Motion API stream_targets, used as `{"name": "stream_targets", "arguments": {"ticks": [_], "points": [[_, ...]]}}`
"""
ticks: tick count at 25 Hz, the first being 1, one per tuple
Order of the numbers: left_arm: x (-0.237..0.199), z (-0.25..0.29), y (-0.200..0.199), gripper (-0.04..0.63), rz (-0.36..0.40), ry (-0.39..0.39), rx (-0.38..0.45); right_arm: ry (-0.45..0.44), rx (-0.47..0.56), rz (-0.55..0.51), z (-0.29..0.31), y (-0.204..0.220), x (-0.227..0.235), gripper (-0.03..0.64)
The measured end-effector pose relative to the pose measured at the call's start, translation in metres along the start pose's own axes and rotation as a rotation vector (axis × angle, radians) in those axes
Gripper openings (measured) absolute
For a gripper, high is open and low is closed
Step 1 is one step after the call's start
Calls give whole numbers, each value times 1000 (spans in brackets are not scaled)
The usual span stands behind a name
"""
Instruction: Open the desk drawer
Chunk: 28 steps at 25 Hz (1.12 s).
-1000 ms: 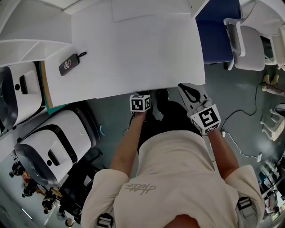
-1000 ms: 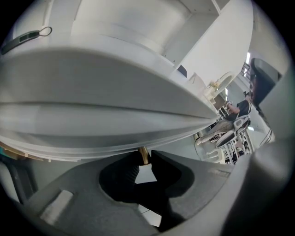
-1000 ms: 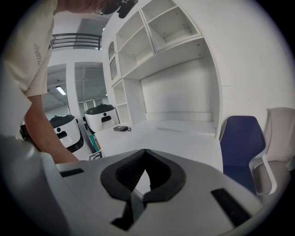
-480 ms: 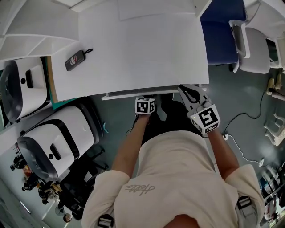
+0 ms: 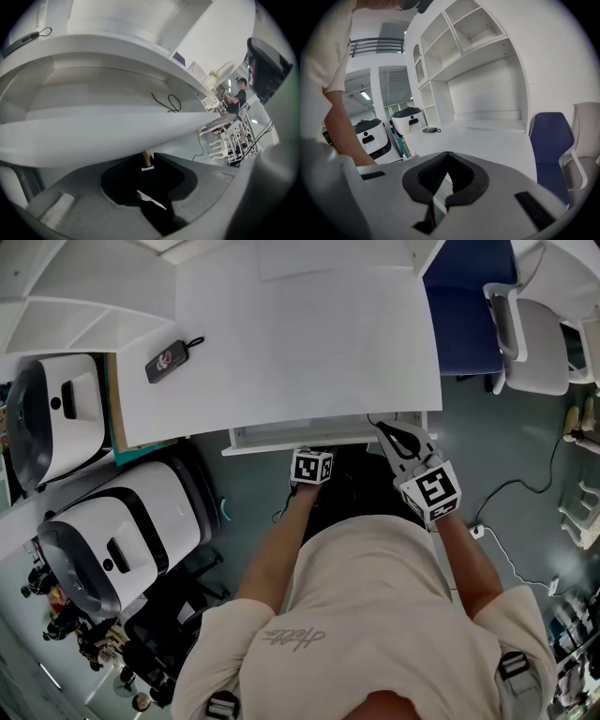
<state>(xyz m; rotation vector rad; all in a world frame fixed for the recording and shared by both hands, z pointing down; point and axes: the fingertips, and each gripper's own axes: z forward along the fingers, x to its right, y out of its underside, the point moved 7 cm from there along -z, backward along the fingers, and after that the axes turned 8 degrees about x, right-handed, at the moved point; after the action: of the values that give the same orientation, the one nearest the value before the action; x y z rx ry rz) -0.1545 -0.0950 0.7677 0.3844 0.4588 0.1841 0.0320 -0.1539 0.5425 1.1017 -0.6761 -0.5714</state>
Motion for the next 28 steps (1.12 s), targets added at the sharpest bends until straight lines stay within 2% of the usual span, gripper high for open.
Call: {"name": "stream_targets", "arguments": {"ticks": [5,15,28], "points": [[6,1,18,89,-12,40,7,-3,12,-18,-14,-3,-22,-3],[15,-15,48,89,17,42,18,15,25,-22,-47,1,-77,-3],[25,-27,87,89,14,81,32,99,4,-37,-82,11,-123,-3]]}}
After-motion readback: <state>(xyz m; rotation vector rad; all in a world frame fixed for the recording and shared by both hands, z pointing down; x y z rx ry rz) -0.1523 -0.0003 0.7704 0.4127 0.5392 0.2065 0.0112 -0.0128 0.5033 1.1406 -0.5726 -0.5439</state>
